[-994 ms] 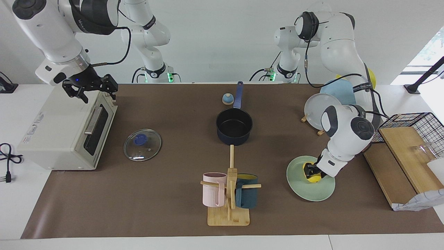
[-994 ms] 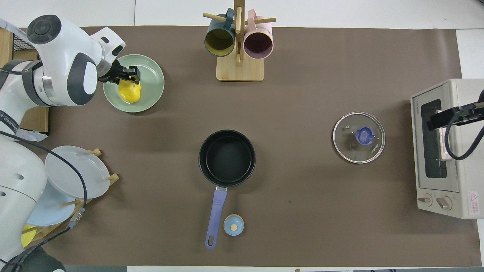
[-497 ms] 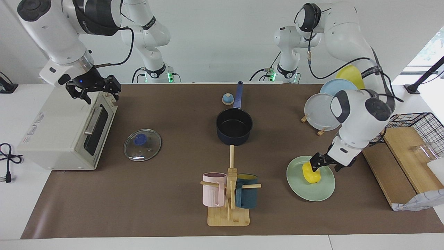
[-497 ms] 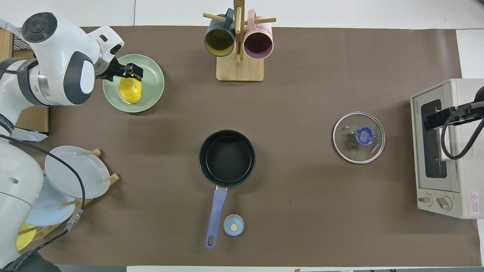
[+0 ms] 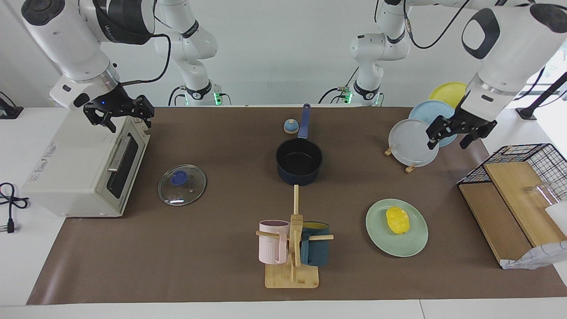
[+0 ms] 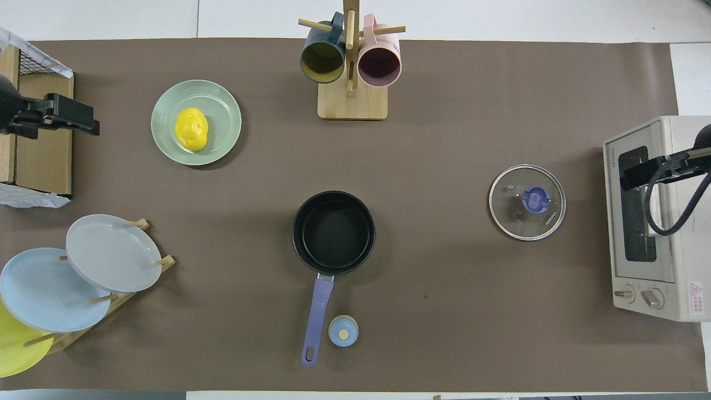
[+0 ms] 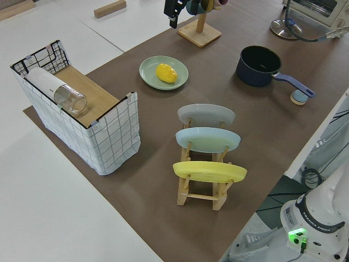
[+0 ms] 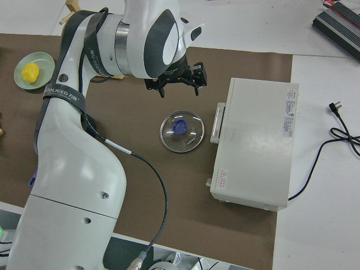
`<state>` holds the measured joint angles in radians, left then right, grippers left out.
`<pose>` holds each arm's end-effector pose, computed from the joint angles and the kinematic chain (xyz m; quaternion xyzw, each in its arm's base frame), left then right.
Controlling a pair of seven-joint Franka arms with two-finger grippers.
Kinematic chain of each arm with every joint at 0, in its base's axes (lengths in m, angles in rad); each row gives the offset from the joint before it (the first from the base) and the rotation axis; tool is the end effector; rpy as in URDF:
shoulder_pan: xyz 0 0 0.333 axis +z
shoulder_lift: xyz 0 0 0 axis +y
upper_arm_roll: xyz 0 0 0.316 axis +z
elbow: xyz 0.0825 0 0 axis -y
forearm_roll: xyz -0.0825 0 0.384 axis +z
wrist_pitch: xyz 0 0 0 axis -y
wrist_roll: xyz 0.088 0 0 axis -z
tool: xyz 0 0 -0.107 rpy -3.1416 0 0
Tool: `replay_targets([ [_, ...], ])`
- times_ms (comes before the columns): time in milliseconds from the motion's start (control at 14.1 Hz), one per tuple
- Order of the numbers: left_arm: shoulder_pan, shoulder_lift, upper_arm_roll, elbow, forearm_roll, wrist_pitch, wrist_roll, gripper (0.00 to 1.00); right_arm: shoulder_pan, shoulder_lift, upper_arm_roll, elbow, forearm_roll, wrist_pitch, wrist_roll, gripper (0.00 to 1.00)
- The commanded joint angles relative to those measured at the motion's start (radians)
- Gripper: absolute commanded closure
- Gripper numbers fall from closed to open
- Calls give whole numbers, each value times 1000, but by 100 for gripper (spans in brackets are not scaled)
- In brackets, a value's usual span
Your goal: Transfer potato from pot to plate
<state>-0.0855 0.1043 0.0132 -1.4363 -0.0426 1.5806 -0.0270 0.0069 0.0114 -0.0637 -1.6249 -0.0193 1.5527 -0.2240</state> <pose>0.5866 -0.0475 0.6294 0.9993 -0.0229 0.0190 0.0216 0.5524 -0.0333 0.5913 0.9956 0.0836 -0.0428 0.0041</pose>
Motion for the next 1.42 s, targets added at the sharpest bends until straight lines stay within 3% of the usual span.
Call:
replay_targets([
  [0, 4, -78, -1, -49, 20, -86, 5, 0, -24, 4, 13, 11, 15, -5, 25, 0],
  [213, 7, -139, -1, -145, 23, -129, 1, 0, -24, 2, 13, 11, 15, -2, 26, 0],
  [426, 4, -192, -2, -256, 24, -59, 1, 0, -24, 2, 11, 10, 15, 1, 26, 0],
  [781, 24, -143, -18, -138, 27, -105, 1, 0, -24, 2, 11, 10, 15, 1, 57, 0],
  [1349, 27, -146, -16, -147, 24, -116, 1, 0, -25, 1, 4, 3, 12, 4, 114, 0],
])
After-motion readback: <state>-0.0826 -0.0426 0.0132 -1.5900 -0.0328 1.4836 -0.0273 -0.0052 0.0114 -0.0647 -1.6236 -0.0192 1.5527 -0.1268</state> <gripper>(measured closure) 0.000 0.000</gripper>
